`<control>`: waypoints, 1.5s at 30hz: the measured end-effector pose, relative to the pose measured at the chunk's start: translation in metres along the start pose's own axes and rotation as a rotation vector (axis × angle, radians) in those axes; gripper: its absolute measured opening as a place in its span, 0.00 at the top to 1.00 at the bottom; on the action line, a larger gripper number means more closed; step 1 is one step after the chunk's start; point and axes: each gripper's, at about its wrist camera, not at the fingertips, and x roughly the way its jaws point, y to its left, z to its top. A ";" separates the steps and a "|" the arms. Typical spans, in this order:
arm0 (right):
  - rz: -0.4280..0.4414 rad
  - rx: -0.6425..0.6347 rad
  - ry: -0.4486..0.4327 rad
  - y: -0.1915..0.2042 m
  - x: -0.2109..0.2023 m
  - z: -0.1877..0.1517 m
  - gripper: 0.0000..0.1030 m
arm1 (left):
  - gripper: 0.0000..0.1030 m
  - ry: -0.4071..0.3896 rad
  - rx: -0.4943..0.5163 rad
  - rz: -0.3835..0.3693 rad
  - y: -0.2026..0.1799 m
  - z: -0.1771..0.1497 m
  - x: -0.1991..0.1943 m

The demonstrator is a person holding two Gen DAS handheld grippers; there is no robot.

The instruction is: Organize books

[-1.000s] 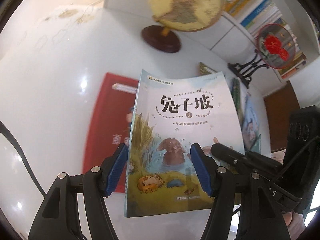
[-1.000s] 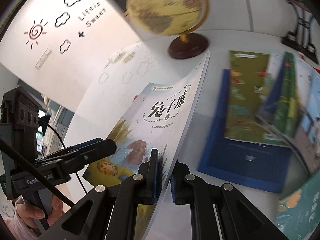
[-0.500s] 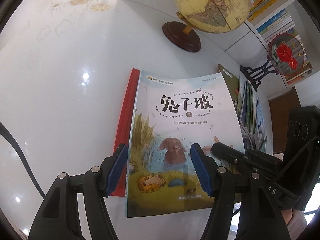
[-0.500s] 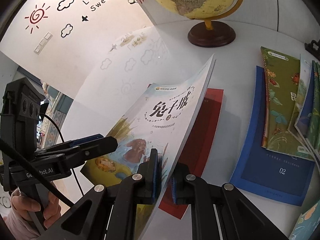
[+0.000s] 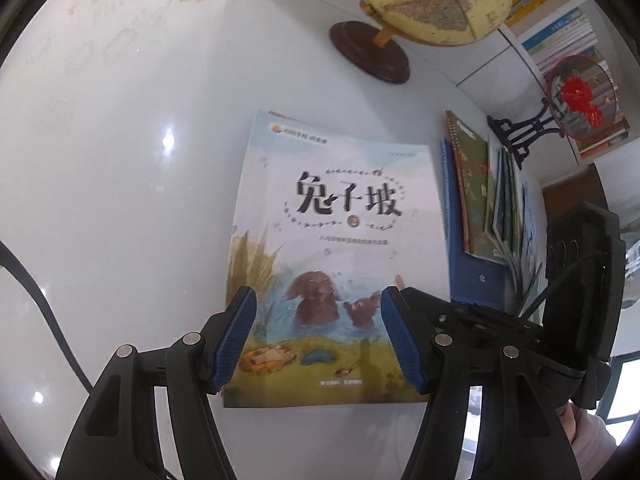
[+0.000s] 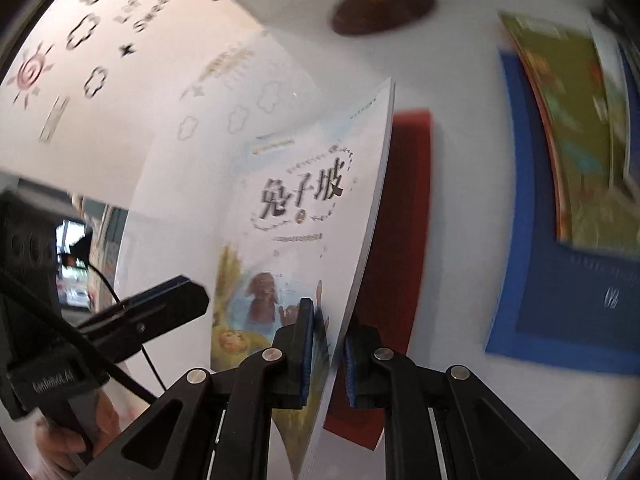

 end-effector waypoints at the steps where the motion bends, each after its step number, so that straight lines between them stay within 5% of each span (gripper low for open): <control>1: 0.007 0.017 -0.004 -0.004 0.000 -0.002 0.88 | 0.38 0.004 -0.011 0.003 0.002 0.000 0.002; 14: -0.020 0.099 0.027 -0.018 0.002 -0.005 0.74 | 0.31 0.076 -0.018 0.060 0.002 -0.002 0.019; 19: -0.052 0.111 0.021 -0.020 -0.004 -0.010 0.53 | 0.31 0.114 -0.008 0.072 -0.003 -0.007 0.026; 28: -0.065 0.206 0.016 -0.046 -0.018 -0.022 0.52 | 0.31 0.141 0.063 0.114 -0.023 -0.015 0.034; 31: -0.043 0.270 0.020 -0.059 -0.024 -0.029 0.51 | 0.20 0.146 0.080 0.107 -0.028 -0.021 0.039; 34: 0.002 0.358 0.011 -0.076 -0.032 -0.038 0.50 | 0.20 0.153 0.088 0.126 -0.033 -0.023 0.041; 39: 0.012 0.383 -0.006 -0.090 -0.042 -0.049 0.50 | 0.17 0.155 0.098 0.152 -0.038 -0.030 0.043; 42: 0.021 0.406 -0.013 -0.096 -0.043 -0.054 0.50 | 0.02 0.146 0.108 0.144 -0.040 -0.036 0.045; 45: 0.011 0.405 -0.019 -0.093 -0.045 -0.055 0.46 | 0.01 0.139 0.147 0.207 -0.048 -0.042 0.050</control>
